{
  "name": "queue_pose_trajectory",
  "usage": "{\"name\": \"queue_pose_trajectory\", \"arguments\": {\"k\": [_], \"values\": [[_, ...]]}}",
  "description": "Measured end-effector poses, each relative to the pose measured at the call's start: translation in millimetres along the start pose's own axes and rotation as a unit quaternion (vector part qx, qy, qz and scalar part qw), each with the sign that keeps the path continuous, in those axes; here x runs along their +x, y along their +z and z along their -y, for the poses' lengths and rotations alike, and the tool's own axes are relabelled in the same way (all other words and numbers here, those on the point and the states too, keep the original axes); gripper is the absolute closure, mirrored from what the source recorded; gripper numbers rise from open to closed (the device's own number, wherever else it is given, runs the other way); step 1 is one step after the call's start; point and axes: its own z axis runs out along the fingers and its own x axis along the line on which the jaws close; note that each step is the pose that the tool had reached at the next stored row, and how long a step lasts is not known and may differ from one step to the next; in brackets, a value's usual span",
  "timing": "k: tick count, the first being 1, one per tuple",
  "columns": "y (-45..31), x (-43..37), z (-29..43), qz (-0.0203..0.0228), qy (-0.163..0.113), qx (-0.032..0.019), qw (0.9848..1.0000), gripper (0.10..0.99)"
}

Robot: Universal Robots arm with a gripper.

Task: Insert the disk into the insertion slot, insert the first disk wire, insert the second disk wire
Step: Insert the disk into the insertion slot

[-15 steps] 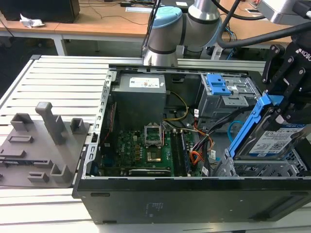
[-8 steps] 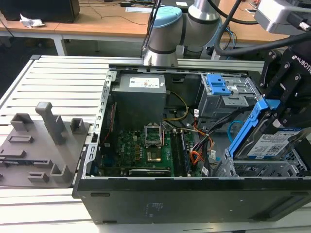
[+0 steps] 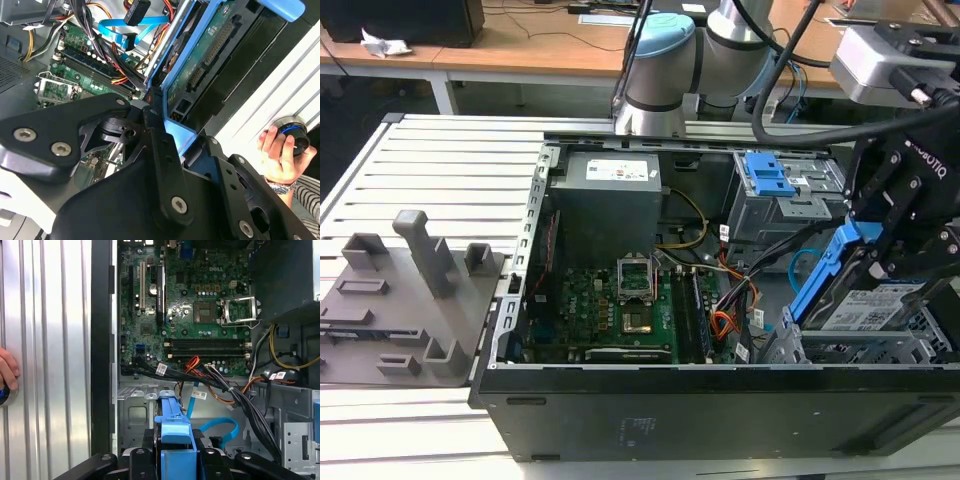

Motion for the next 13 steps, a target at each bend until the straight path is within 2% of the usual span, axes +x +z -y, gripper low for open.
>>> {"name": "queue_pose_trajectory", "arguments": {"k": [2, 10, 11, 12, 13], "values": [[2.1, 0.0, 0.1, 0.0, 0.0, 0.0, 1.0, 0.718], [2.4, 0.0, 0.1, -0.0001, 0.0, 0.0, 1.0, 0.718], [2.4, 0.0, 0.1, -0.0001, 0.0, 0.0, 1.0, 0.71], [2.4, 0.0, 0.1, 0.0, 0.0, 0.0, 1.0, 0.647], [2.5, 0.0, 0.1, 0.0, 0.0, 0.0, 1.0, 0.647]]}}
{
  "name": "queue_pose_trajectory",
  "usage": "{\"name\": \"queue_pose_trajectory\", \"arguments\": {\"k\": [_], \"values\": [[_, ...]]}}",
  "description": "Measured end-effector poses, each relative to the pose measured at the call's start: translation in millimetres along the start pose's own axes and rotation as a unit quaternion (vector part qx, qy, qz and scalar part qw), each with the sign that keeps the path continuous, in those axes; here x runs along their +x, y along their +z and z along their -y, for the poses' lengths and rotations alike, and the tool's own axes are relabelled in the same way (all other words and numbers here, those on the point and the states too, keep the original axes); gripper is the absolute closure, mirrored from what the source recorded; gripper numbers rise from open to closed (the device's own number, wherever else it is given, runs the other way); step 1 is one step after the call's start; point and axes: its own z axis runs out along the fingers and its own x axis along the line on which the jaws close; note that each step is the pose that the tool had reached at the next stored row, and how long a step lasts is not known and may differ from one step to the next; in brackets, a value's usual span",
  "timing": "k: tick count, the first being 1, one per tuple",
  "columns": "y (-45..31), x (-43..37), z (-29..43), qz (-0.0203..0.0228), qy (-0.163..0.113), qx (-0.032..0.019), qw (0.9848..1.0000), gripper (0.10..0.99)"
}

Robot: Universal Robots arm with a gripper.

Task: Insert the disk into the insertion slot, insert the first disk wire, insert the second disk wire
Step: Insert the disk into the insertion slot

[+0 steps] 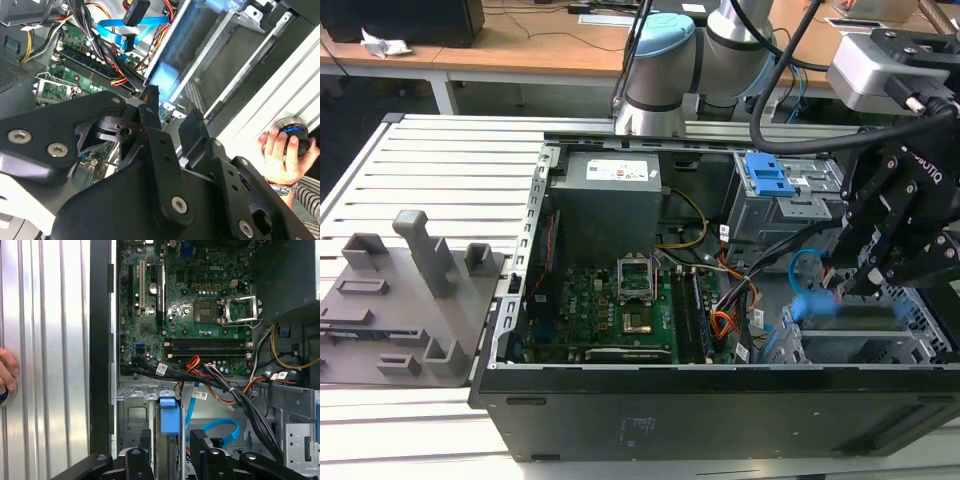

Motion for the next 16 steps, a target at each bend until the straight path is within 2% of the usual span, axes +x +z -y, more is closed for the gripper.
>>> {"name": "queue_pose_trajectory", "arguments": {"k": [5, 6, 7, 11, 16], "values": [[0.0, 0.0, 0.0, 0.0, 0.0, 0.0, 1.0, 0.663], [0.1, 0.0, 0.0, 0.0, 0.0, 0.0, 1.0, 0.725], [0.0, 0.0, 0.0, 0.0, 0.0, 0.0, 1.0, 0.725], [0.1, 0.0, 0.0, 0.0, 0.0, 0.0, 1.0, 0.98], [0.2, 0.0, 0.0, 0.0, 0.0, 0.0, 1.0, 0.98]]}}
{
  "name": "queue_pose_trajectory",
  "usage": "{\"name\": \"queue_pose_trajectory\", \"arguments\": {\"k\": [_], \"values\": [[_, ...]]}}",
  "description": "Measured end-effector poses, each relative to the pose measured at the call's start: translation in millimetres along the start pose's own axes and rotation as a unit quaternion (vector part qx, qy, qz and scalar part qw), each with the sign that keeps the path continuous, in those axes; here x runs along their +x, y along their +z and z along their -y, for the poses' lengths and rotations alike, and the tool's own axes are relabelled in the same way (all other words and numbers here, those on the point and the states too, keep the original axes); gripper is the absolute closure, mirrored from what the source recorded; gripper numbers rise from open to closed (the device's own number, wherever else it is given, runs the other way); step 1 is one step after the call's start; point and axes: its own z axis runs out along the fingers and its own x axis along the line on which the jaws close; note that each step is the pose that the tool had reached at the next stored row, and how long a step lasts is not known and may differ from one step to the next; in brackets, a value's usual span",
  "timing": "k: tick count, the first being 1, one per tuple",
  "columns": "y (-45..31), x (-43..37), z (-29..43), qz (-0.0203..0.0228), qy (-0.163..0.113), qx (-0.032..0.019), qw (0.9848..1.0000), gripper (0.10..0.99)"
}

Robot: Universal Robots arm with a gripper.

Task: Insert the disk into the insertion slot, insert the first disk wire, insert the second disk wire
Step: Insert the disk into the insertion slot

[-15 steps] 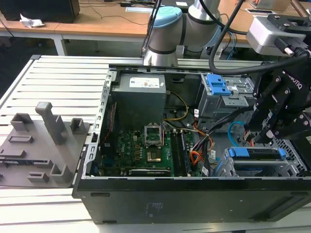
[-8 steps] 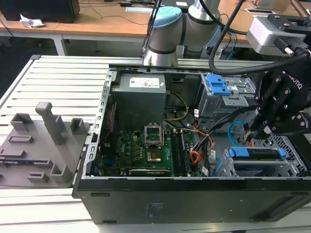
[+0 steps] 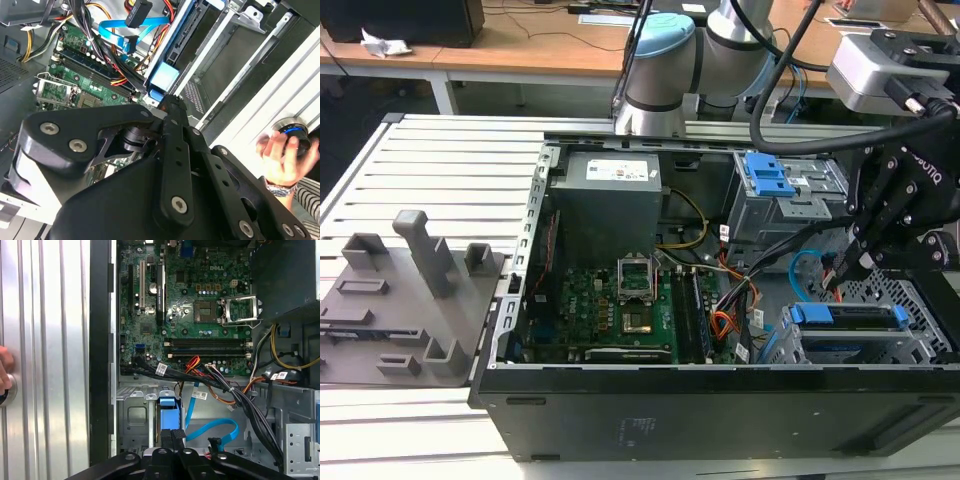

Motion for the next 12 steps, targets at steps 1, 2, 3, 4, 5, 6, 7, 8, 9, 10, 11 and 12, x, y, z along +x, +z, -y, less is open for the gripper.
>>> {"name": "queue_pose_trajectory", "arguments": {"k": [1, 2, 3, 4, 5, 6, 7, 8, 9, 10, 11, 12], "values": [[0.0, 0.0, 0.0, 0.0, 0.0, 0.0, 1.0, 0.98], [0.0, 0.0, 0.0, 0.0, 0.0, 0.0, 1.0, 0.98], [0.0, 0.0, 0.0, 0.0, 0.0, 0.0, 1.0, 0.98], [0.2, -0.1, 0.8, 0.0001, 0.0, 0.0, 1.0, 0.98], [0.3, -0.1, 1.9, 0.0002, 0.0, 0.0, 1.0, 0.98], [0.3, -0.3, 3.1, 0.0002, 0.0, 0.0, 1.0, 0.98], [0.3, -0.4, 5.1, 0.0, 0.0, 0.0, 1.0, 0.98], [0.7, -0.5, 6.3, 0.0, 0.0, -0.0001, 1.0, 0.98], [2.5, -0.5, 6.9, 0.0, 0.0, -0.0003, 1.0, 0.98], [4.0, -0.5, 7.0, 0.0, 0.0, -0.0004, 1.0, 0.98], [6.2, -0.5, 7.2, 0.0, 0.0, -0.0005, 1.0, 0.98], [10.2, -0.5, 7.9, 0.0, 0.0, -0.0006, 1.0, 0.98]]}}
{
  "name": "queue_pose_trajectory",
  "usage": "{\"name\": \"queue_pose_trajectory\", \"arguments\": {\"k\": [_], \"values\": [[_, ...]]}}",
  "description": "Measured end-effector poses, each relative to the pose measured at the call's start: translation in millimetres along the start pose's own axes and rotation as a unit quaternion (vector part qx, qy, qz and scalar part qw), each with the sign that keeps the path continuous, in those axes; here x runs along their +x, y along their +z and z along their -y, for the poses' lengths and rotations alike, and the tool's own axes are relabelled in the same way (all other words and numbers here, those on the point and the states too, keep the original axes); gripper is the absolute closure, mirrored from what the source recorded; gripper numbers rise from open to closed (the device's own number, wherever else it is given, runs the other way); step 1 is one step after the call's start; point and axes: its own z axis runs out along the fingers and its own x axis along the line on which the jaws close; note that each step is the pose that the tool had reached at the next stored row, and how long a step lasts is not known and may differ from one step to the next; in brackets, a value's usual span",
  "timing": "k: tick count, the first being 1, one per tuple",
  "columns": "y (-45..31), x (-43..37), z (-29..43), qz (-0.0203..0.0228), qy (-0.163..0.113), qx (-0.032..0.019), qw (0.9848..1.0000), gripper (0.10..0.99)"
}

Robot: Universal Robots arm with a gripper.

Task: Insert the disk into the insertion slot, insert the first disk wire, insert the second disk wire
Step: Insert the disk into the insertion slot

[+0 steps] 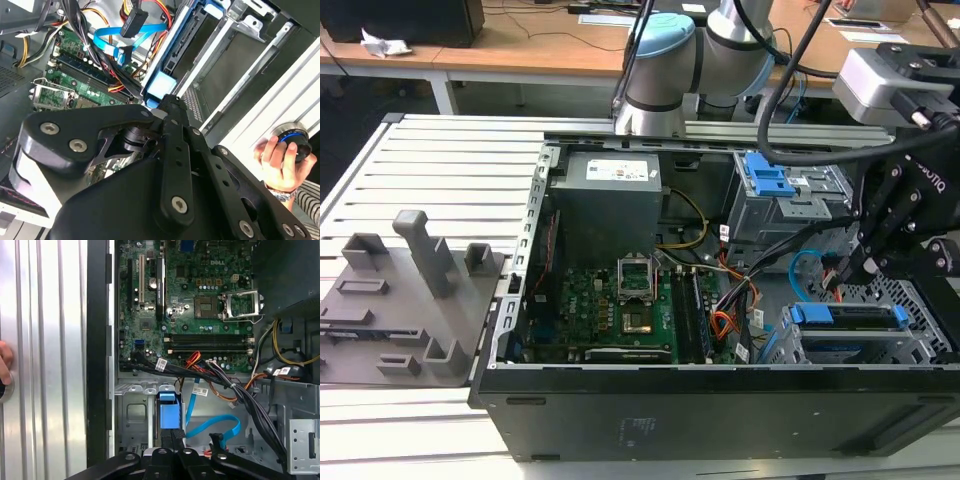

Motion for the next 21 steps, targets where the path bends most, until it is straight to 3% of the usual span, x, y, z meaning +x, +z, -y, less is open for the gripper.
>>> {"name": "queue_pose_trajectory", "arguments": {"k": [5, 12, 21], "values": [[15.1, -0.2, 7.6, 0.0, 0.0, -0.0004, 1.0, 0.98], [22.2, -1.1, 26.1, 0.0, 0.0, -0.0005, 1.0, 0.98], [25.5, -1.2, 28.9, -0.0001, 0.0, -0.0004, 1.0, 0.98]]}}
